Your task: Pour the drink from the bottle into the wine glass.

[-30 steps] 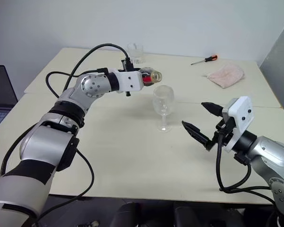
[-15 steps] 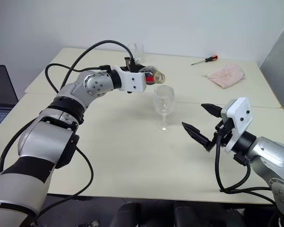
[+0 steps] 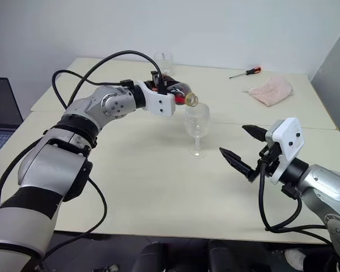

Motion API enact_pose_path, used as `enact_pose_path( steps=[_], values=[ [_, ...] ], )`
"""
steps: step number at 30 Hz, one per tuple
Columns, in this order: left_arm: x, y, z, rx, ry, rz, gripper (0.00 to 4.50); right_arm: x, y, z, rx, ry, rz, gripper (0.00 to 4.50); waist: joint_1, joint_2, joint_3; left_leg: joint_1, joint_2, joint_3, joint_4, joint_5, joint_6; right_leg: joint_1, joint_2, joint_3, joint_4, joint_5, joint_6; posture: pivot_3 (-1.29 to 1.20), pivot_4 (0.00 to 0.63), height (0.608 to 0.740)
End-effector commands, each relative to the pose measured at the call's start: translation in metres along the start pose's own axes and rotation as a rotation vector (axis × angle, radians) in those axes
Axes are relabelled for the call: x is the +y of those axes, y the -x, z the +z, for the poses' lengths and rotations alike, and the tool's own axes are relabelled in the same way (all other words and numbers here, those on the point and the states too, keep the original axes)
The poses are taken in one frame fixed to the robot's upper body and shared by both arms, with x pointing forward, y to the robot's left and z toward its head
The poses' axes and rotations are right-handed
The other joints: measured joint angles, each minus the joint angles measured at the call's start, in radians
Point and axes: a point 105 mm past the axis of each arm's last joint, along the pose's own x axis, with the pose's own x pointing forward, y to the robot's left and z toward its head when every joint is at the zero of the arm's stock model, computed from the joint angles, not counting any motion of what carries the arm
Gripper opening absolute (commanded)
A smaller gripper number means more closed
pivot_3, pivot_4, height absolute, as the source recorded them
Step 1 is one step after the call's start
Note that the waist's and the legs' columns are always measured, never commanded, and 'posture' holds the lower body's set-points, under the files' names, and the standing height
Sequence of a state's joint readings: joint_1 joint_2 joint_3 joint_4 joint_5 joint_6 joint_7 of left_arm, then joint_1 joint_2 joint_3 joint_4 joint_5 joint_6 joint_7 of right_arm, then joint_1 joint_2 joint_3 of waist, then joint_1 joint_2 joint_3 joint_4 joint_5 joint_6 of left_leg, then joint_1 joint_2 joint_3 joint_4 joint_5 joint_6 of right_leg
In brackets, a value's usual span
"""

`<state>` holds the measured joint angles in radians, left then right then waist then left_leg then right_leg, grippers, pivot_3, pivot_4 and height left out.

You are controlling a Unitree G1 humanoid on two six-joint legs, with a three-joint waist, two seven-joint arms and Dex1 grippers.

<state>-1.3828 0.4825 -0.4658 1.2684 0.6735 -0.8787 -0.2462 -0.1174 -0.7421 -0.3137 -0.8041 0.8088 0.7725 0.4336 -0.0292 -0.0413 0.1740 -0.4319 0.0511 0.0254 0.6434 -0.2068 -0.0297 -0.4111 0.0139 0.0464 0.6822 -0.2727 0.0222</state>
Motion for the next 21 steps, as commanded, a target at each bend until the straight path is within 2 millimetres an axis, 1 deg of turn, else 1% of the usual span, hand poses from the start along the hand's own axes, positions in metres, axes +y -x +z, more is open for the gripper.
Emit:
enact_pose_path(
  steps=[1,10,21],
  values=[
    [0.0295,0.0004,0.0069,-0.026,-0.063,0.077,0.88,0.0034,0.0033,0.0122,-0.040,0.052,0.002,4.50,0.000,0.000,0.000,0.000,0.000,0.000,0.000,0.000,0.000,0.000,0.000,0.000,0.000,0.000,0.000,0.00,0.150,0.740],
    [0.0354,-0.0009,0.0081,-0.023,-0.094,0.086,0.88,0.0027,0.0035,0.0119,-0.037,0.054,-0.003,4.50,0.000,0.000,0.000,0.000,-0.001,0.000,0.001,0.000,0.000,0.000,-0.001,0.000,0.000,0.001,0.001,0.00,0.150,0.740],
    [0.0381,-0.0015,0.0072,-0.008,-0.159,0.081,0.87,0.0017,0.0045,0.0106,-0.030,0.054,-0.011,4.50,0.000,0.000,0.000,0.000,-0.002,0.000,0.001,0.000,0.000,0.001,-0.001,0.000,0.000,0.001,0.001,0.00,0.150,0.740]
  ],
)
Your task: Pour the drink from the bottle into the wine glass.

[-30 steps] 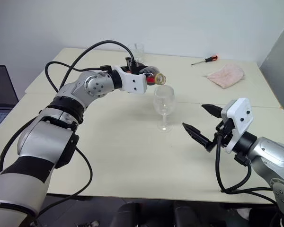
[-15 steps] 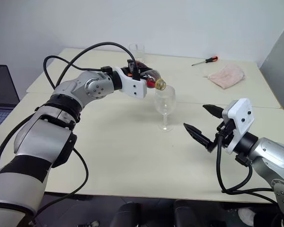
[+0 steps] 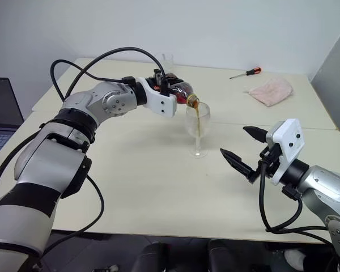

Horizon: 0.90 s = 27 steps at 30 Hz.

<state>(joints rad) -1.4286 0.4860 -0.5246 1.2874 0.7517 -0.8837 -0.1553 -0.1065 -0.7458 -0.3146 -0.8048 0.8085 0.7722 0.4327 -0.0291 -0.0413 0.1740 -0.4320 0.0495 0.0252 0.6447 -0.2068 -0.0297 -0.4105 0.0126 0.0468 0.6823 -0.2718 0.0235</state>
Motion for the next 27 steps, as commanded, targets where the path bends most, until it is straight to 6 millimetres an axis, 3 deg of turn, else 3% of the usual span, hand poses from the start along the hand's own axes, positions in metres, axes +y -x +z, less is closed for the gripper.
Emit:
enact_pose_path(
  steps=[1,27],
  values=[
    [0.0316,0.0010,0.0028,-0.010,-0.065,0.083,0.87,0.0016,0.0036,0.0126,-0.039,0.056,-0.009,4.50,0.000,0.000,0.000,0.000,0.000,0.000,0.000,0.000,0.000,0.000,0.000,0.000,0.000,0.000,0.000,0.00,0.150,0.740],
    [0.0358,0.0019,0.0004,0.006,-0.120,0.095,0.87,0.0017,0.0030,0.0101,-0.029,0.055,-0.010,4.50,0.000,0.000,0.000,0.000,0.000,0.000,0.000,0.000,0.000,0.000,0.000,0.000,0.000,0.002,-0.003,0.00,0.150,0.740]
  ],
)
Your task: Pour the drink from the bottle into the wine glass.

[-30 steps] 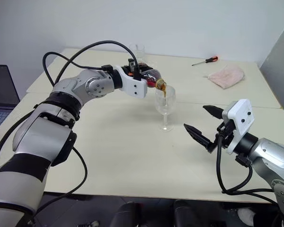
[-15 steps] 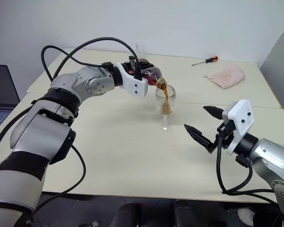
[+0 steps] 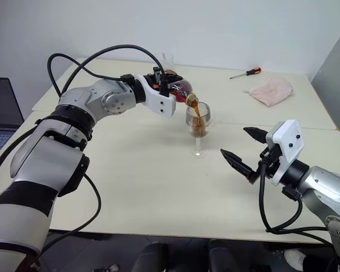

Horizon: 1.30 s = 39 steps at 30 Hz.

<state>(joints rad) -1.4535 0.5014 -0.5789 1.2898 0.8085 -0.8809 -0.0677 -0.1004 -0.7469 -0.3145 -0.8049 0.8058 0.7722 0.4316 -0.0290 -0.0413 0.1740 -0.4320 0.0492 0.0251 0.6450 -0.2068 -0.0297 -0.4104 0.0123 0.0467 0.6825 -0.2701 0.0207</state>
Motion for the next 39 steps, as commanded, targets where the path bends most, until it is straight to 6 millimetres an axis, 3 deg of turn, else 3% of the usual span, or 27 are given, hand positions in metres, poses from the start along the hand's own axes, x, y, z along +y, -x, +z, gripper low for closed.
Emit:
enact_pose_path(
  steps=[1,30,37,39],
  values=[
    [0.031,0.000,0.000,-0.002,-0.037,0.085,0.87,0.002,0.003,0.012,-0.034,0.057,-0.007,4.50,0.000,0.000,0.000,0.000,0.000,0.000,0.000,0.000,0.000,0.000,0.000,0.000,0.000,0.000,0.000,0.00,0.150,0.740],
    [0.034,0.001,-0.005,0.028,0.035,0.109,0.85,0.001,0.002,0.011,-0.027,0.061,-0.003,4.50,0.000,0.000,0.000,0.000,0.000,0.000,0.000,0.000,0.000,0.000,0.000,0.000,0.000,0.001,-0.001,0.00,0.150,0.740],
    [0.042,-0.001,-0.002,-0.018,0.346,0.176,0.85,0.001,0.002,0.010,-0.018,0.065,0.000,4.50,0.001,0.000,0.000,0.000,0.000,0.000,0.001,0.000,0.000,0.000,0.000,0.000,0.000,0.001,-0.002,0.00,0.150,0.740],
    [0.042,-0.002,-0.003,-0.041,0.509,0.198,0.85,0.001,0.002,0.009,-0.014,0.064,0.005,4.50,0.000,0.000,0.000,0.000,0.000,0.000,0.001,0.000,0.000,0.000,0.000,0.000,0.000,0.001,-0.002,0.00,0.150,0.740]
  ],
)
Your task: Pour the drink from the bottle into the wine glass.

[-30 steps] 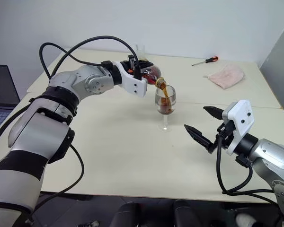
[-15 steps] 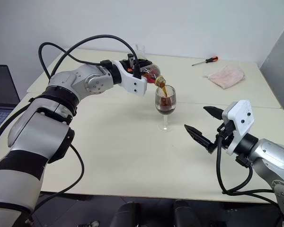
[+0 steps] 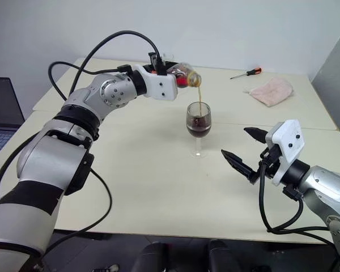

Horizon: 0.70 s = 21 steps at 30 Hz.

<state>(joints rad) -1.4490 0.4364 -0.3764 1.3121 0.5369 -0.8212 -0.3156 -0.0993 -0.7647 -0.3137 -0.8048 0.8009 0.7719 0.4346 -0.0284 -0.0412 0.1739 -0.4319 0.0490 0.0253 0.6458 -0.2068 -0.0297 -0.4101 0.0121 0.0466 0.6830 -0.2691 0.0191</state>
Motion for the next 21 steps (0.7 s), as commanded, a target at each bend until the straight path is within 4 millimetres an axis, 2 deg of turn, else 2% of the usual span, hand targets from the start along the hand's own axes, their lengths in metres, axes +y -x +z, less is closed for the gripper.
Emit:
enact_pose_path(
  steps=[1,4,6,8,10,12,13,15,17,18,21],
  values=[
    [0.017,0.001,0.002,-0.048,0.270,0.083,0.85,0.002,0.001,0.008,-0.026,0.049,0.006,4.50,-0.001,0.000,0.000,0.000,0.000,0.000,0.000,0.000,0.000,0.000,0.000,0.000,0.000,0.000,0.000,0.00,0.150,0.740],
    [0.019,0.003,-0.001,-0.074,0.459,0.114,0.84,0.002,0.001,0.008,-0.023,0.048,0.009,4.50,-0.002,0.000,0.000,0.000,0.000,0.000,0.000,0.000,0.000,0.000,0.000,0.000,0.001,0.000,0.000,0.00,0.150,0.740],
    [0.020,0.007,-0.013,-0.061,0.630,0.166,0.84,0.002,0.001,0.007,-0.019,0.048,0.013,4.50,-0.004,0.000,0.000,0.000,0.000,0.000,0.000,0.000,0.000,0.000,0.000,0.000,0.002,0.000,0.000,0.00,0.150,0.740],
    [0.015,0.016,-0.031,-0.013,0.764,0.217,0.84,0.003,0.002,0.007,-0.019,0.049,0.016,4.50,-0.005,0.000,0.000,0.000,0.000,-0.001,0.001,0.000,0.000,0.000,0.000,0.000,0.002,0.000,0.000,0.00,0.150,0.740],
    [0.006,0.033,-0.058,0.067,0.915,0.313,0.84,0.003,0.001,0.009,-0.023,0.049,0.021,4.50,-0.005,0.001,0.000,0.001,0.000,-0.001,0.001,0.000,0.000,0.000,0.000,0.000,0.004,0.000,0.000,0.00,0.150,0.740],
    [-0.016,0.055,-0.085,0.153,1.047,0.395,0.84,0.006,0.001,0.015,-0.042,0.046,0.041,4.50,-0.007,0.001,-0.001,0.002,0.000,-0.001,0.001,0.000,0.000,0.000,0.000,0.000,0.006,0.000,0.000,0.00,0.150,0.740],
    [-0.023,0.062,-0.092,0.176,1.080,0.421,0.84,0.007,0.001,0.018,-0.053,0.045,0.049,4.50,-0.010,0.002,-0.001,0.003,0.000,-0.001,0.000,0.000,0.000,0.000,0.000,0.000,0.006,0.000,0.000,0.00,0.150,0.740],
    [-0.036,0.072,-0.098,0.189,1.131,0.456,0.84,0.009,0.000,0.022,-0.070,0.039,0.063,4.50,-0.008,0.002,-0.001,0.004,0.001,-0.001,0.000,0.000,0.000,0.000,0.000,0.000,0.008,0.000,0.000,0.00,0.150,0.740],
    [-0.067,0.083,-0.106,0.259,1.186,0.448,0.84,0.012,-0.001,0.023,-0.068,0.034,0.094,4.50,-0.003,0.002,-0.001,0.003,0.001,-0.002,0.001,0.000,0.000,0.000,0.000,-0.001,0.008,0.000,0.000,0.00,0.150,0.740],
    [-0.076,0.086,-0.108,0.275,1.216,0.446,0.84,0.013,-0.002,0.023,-0.067,0.032,0.103,4.50,0.000,0.001,-0.001,0.003,0.001,-0.002,0.001,0.000,0.000,0.000,0.000,-0.001,0.008,0.000,0.000,0.00,0.150,0.740],
    [-0.087,0.090,-0.106,0.277,1.250,0.486,0.84,0.015,-0.006,0.023,-0.064,0.029,0.123,4.50,0.011,0.001,-0.001,0.001,0.000,-0.003,0.003,0.000,0.000,0.000,-0.001,-0.003,0.007,0.000,0.000,0.00,0.150,0.740]
  ],
)
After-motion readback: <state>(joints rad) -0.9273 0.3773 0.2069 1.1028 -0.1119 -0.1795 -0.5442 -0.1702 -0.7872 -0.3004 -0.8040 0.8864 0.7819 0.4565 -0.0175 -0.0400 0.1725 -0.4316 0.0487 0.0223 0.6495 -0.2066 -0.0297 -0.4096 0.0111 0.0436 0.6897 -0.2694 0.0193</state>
